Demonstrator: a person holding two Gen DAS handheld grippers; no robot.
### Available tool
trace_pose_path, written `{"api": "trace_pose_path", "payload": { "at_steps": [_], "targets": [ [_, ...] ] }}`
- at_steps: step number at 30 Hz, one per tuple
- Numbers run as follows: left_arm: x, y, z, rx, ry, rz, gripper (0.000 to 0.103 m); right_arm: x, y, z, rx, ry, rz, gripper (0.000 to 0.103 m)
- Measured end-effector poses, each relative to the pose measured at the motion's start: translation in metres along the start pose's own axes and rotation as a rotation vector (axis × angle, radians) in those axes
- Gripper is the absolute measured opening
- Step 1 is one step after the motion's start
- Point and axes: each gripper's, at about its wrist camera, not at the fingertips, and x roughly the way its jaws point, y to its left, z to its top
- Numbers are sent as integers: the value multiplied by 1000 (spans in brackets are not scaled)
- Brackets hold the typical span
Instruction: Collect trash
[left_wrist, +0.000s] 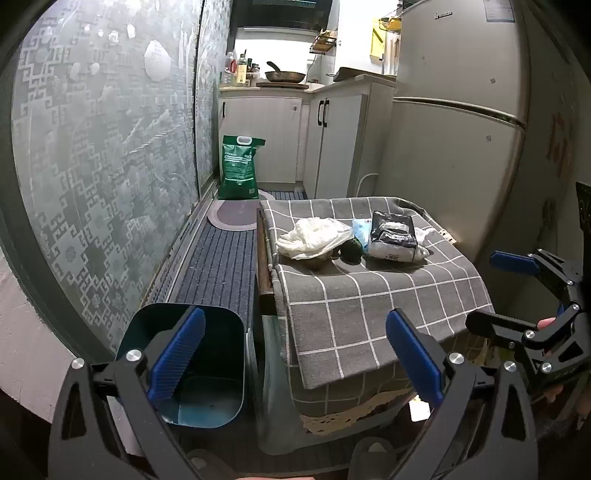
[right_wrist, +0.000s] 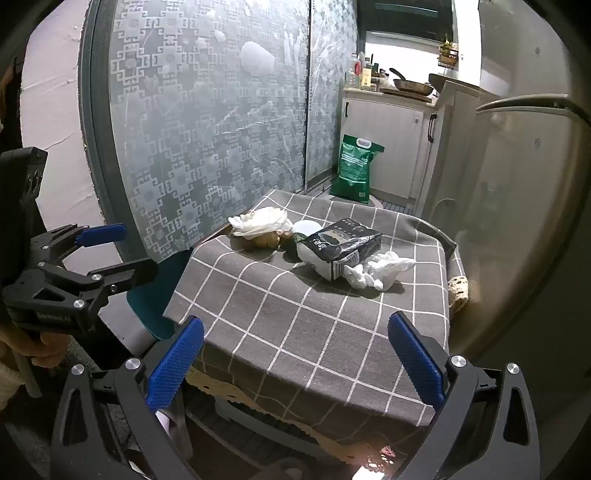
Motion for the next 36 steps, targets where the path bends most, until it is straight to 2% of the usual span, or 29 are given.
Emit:
{"api": "trace_pose_path", "payload": {
  "at_steps": [36],
  "targets": [
    [-1, -2, 0, 3, -3, 4, 100, 0, 1, 0, 0, -2, 1, 100]
  ]
}}
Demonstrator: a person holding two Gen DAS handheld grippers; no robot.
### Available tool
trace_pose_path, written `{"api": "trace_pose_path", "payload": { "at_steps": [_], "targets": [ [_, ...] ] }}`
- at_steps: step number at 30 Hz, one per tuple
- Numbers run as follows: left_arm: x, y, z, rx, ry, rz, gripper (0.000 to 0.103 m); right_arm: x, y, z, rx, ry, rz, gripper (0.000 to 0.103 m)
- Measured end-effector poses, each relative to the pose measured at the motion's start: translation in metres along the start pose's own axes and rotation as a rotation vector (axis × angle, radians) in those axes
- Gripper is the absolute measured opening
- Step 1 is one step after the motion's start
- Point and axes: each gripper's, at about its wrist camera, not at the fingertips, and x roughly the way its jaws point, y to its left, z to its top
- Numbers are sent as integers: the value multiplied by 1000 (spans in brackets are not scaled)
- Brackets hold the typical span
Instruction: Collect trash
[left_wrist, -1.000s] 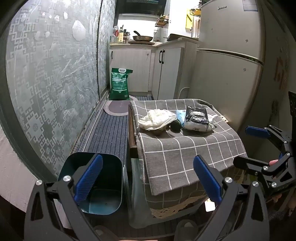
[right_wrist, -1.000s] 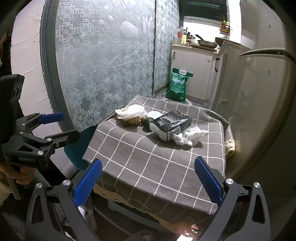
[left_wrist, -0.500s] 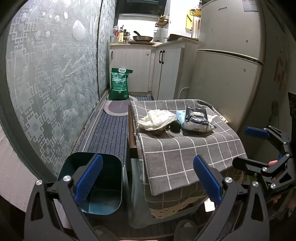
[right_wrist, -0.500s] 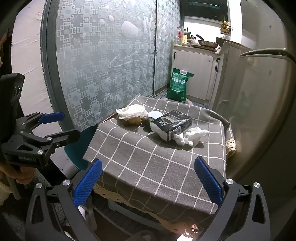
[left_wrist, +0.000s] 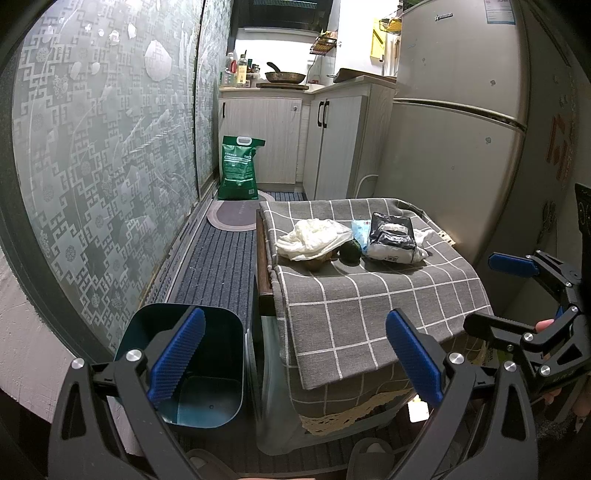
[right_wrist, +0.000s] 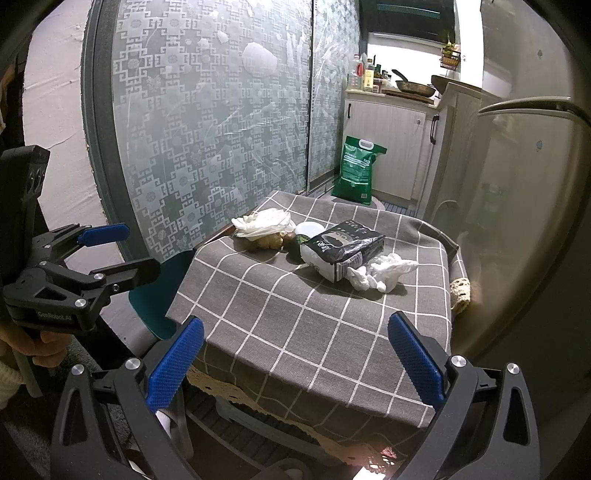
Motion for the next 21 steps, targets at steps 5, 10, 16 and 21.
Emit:
{"api": "trace_pose_path", "payload": {
  "at_steps": [5, 10, 16, 21],
  "targets": [
    [1, 1, 0, -2, 1, -1, 100, 0, 0, 0, -2, 1, 0, 100],
    [1, 1, 0, 0, 1, -1, 100, 0, 1, 0, 0, -2, 1, 100],
    [1, 1, 0, -2, 2, -2, 100, 0, 1, 0, 0, -1, 1, 100],
    [1, 1, 0, -1, 1, -2, 100, 1, 1, 0, -1, -1, 1, 100]
  ]
}}
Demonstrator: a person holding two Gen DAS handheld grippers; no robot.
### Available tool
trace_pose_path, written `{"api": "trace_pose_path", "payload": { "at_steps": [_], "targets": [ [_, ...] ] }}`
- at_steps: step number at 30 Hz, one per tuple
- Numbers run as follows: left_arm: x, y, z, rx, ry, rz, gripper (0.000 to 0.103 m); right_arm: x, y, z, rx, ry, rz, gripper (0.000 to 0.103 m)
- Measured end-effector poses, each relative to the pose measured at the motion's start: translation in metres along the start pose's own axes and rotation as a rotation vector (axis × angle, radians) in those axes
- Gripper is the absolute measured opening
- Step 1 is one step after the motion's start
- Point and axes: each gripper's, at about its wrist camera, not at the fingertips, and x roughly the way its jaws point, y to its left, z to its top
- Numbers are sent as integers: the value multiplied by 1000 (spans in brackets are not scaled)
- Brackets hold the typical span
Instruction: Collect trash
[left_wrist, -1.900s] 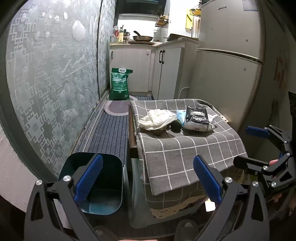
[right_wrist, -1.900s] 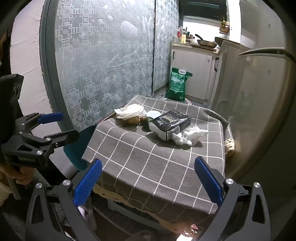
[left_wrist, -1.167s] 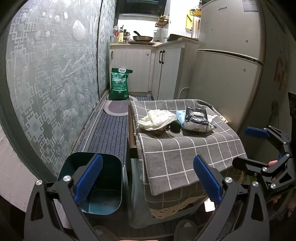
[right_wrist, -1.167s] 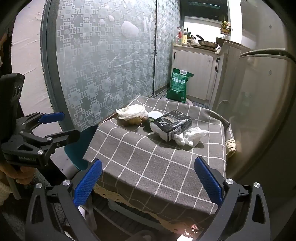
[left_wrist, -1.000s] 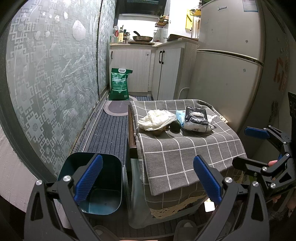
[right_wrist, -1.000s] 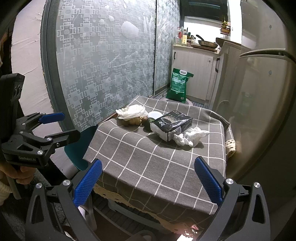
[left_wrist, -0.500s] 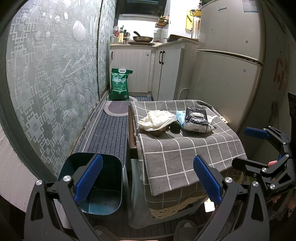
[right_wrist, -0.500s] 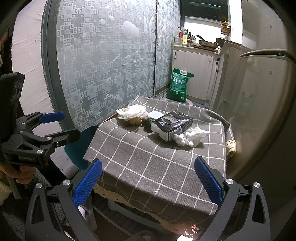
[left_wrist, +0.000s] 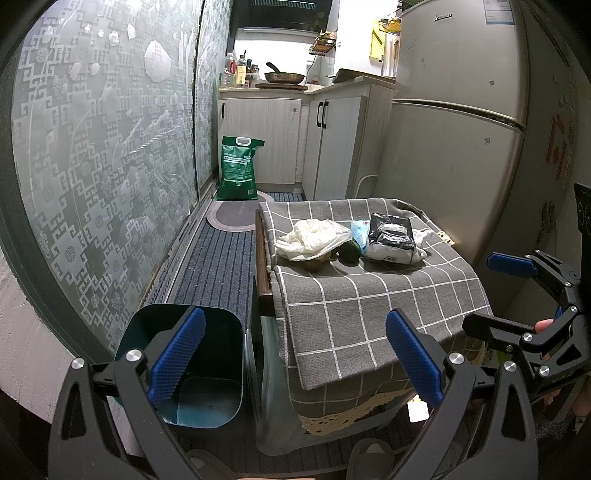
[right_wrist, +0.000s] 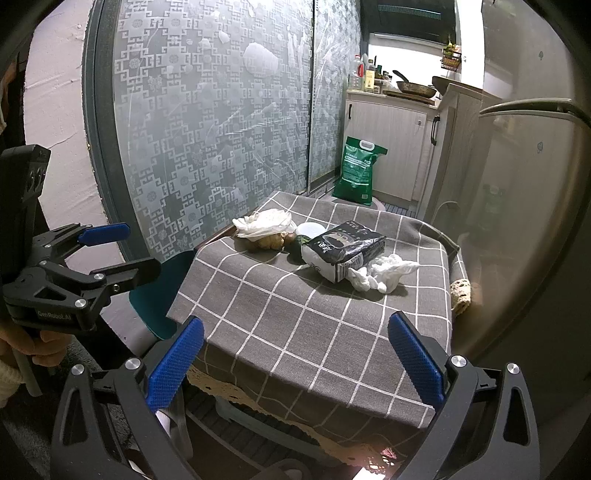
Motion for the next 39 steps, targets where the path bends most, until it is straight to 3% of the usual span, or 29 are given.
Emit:
{"api": "trace_pose_path", "payload": {
  "at_steps": [28, 33, 39],
  "targets": [
    [-1, 1, 0, 0, -2, 2, 100, 0, 3, 1, 9, -1, -10, 100],
    [-1, 0, -1, 6, 3, 1, 100, 4, -8, -2, 58, 29, 26, 100],
    [-4, -1, 1, 36, -31, 8, 99, -3, -9, 5, 68, 9, 27, 100]
  ]
}}
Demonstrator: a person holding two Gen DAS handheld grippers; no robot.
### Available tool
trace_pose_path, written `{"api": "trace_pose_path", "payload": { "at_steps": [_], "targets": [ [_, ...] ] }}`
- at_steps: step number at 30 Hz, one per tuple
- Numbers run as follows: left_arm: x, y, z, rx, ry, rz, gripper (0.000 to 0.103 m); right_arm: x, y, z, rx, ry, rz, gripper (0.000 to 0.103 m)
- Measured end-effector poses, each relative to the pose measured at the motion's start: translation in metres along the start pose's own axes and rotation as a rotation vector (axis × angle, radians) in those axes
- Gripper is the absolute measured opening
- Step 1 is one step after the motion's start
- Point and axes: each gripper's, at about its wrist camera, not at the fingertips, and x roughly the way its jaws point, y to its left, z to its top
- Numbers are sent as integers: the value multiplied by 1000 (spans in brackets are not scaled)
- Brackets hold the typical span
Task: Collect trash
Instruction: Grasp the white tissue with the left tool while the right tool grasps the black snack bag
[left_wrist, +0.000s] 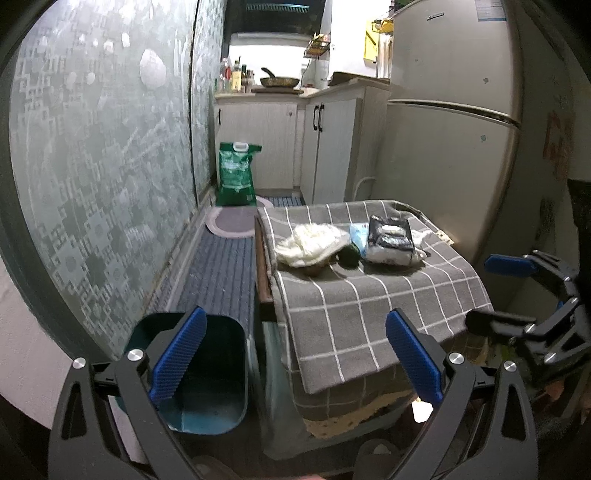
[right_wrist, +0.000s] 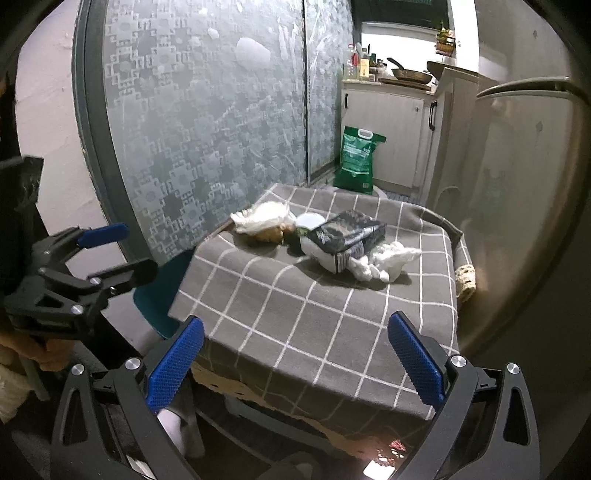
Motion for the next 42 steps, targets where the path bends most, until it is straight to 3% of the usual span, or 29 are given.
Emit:
{"api": "trace_pose_path", "payload": {
  "at_steps": [2, 5, 6, 8, 11, 18, 23, 29, 33, 35, 36, 42],
  "targets": [
    [0, -1, 6, 22, -7, -25, 97, -8, -3, 6, 2, -20, -2, 100],
    [4, -7, 17, 70, 6, -30, 79, -14, -10, 13, -4, -28, -16, 100],
    [7, -8, 21, 84, 14, -39, 78, -14, -12, 14, -2, -25, -17, 100],
    [12, -10, 25, 112, 19, -52, 76, -11, -18, 18, -5, -6, -7, 90],
    [27, -17, 33, 204, 35, -55, 51, -4, -23, 23, -15, 18, -7, 79],
    [60, -27, 46, 331, 83, -99, 32, 14, -29, 33, -17, 66, 34, 65],
    [89, -39, 48, 439, 152, -110, 30, 24, -43, 38, 19, 86, 57, 65],
    [112, -42, 50, 455, 189, -102, 28, 33, -53, 42, 6, 112, 72, 65],
    [119, -37, 53, 427, 196, -86, 10, 39, -51, 48, -80, 127, 91, 70],
    [121, -34, 57, 398, 198, -91, 7, 41, -49, 51, -122, 120, 92, 88],
    [120, -30, 59, 375, 198, -102, 6, 43, -48, 53, -140, 120, 96, 90],
    [105, -17, 72, 254, 167, -176, 5, 64, -37, 65, -308, 147, 59, 93]
  ]
}}
